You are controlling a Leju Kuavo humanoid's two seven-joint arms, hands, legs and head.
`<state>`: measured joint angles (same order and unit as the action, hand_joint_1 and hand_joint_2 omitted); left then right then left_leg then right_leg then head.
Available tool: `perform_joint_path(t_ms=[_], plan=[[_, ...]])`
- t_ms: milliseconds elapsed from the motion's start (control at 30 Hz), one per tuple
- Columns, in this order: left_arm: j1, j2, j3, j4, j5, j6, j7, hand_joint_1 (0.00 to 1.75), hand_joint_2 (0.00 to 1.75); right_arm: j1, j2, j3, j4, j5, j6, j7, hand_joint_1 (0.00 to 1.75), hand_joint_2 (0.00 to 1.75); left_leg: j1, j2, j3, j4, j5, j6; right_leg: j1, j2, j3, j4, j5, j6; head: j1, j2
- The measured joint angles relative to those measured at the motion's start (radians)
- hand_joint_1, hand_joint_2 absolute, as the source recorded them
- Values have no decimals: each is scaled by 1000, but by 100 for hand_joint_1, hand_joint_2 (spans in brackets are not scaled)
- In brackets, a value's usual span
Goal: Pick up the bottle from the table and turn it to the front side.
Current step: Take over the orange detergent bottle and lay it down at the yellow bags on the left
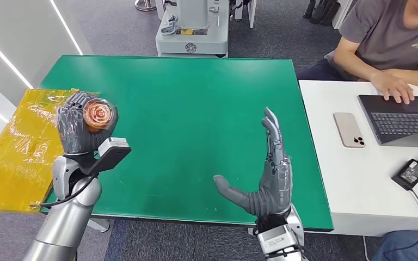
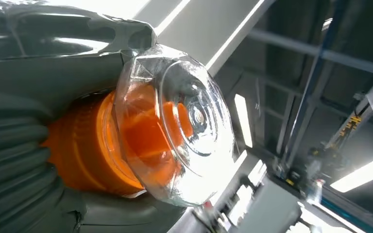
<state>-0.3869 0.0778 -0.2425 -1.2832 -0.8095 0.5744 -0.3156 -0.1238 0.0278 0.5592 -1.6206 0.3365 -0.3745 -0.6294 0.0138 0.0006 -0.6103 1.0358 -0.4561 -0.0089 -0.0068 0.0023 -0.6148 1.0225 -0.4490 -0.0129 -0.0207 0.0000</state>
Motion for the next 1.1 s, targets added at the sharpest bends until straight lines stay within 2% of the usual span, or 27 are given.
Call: perform_joint_path(t_ms=[67,167,267,367,467,633,800,1100], plan=[[-12,34,10,35,-107,28,29,175,175,7,0,0,-3,-2,7,0,0,175,0,0,0,0,0,0,0,0,0,0,0,0,0,0],[-22,68,17,76,-163,41,42,175,175,13,0,0,-3,-5,12,0,0,175,0,0,0,0,0,0,0,0,0,0,0,0,0,0],[-30,88,21,111,-209,44,63,175,175,15,0,0,-3,-9,18,-1,0,175,0,0,0,0,0,0,0,0,0,0,0,0,0,0],[-49,106,21,163,-336,42,113,175,175,19,0,0,-3,-10,29,-3,0,175,0,0,0,0,0,0,0,0,0,0,0,0,0,0],[-80,121,20,248,-434,35,127,175,175,22,0,0,-3,-9,39,-7,0,175,0,0,0,0,0,0,0,0,0,0,0,0,0,0],[-137,132,13,442,-524,7,79,175,175,25,0,0,-3,-5,61,-8,0,175,0,0,0,0,0,0,0,1,0,0,0,0,0,0],[-205,136,-30,646,-589,-84,-12,175,175,24,3,0,-3,3,77,-8,0,175,0,1,0,0,0,0,0,1,0,0,0,0,0,0],[-259,134,-92,847,-640,-195,1,175,175,34,6,0,-9,8,82,-2,0,175,0,1,0,0,0,0,0,2,0,0,0,0,0,0]])
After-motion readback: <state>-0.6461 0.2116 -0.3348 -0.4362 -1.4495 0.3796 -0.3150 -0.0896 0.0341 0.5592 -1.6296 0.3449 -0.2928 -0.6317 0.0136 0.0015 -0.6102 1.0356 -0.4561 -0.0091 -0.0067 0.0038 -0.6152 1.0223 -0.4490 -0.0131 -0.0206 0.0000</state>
